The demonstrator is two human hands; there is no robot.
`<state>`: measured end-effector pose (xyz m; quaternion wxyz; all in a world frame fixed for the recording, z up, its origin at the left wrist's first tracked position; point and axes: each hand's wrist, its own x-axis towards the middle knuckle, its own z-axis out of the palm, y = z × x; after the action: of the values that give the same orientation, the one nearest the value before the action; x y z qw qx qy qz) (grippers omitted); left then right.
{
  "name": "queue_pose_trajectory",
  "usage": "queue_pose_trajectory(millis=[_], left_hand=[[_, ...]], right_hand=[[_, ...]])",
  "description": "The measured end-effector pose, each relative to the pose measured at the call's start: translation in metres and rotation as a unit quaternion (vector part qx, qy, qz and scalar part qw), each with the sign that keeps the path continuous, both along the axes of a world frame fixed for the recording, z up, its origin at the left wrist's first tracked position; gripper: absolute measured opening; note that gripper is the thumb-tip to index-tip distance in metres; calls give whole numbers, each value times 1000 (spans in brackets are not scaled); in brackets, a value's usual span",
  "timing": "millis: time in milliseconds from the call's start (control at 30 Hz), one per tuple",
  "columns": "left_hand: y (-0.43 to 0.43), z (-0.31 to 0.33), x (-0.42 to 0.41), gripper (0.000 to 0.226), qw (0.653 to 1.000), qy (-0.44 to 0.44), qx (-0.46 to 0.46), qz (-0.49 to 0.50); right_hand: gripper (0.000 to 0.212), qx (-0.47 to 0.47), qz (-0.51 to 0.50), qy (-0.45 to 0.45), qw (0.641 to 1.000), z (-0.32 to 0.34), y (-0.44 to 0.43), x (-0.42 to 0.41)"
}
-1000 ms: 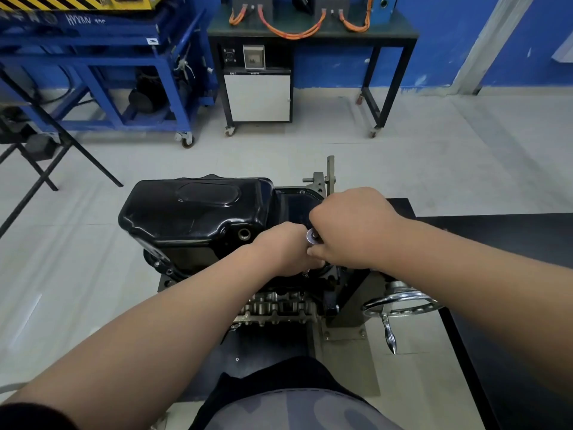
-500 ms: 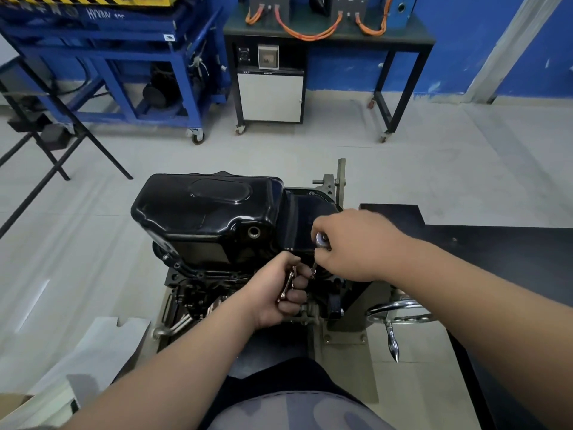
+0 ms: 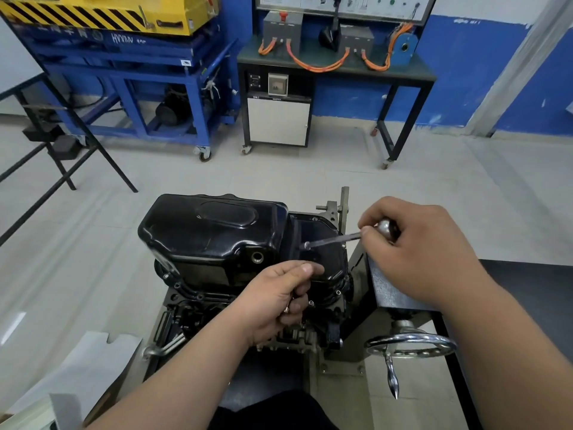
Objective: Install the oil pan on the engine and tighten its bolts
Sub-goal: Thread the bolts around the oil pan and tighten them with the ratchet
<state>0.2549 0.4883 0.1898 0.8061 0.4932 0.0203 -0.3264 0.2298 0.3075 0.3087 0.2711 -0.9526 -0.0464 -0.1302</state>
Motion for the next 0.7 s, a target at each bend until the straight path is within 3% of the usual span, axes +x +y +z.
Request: queue_pose_trajectory(millis=[133,333,700], left_hand=[[12,-11,-2,32,999,19,25,7],[35,-25,-1,35,994,105,-9,34],[47,-20,3,28,994,101,-31,25]], right_hand=[[10,81,0,11,997,8,-9,-11],[21,149,13,15,989,7,-12,-13],[21,167,51,34,984,5,-7,-3]])
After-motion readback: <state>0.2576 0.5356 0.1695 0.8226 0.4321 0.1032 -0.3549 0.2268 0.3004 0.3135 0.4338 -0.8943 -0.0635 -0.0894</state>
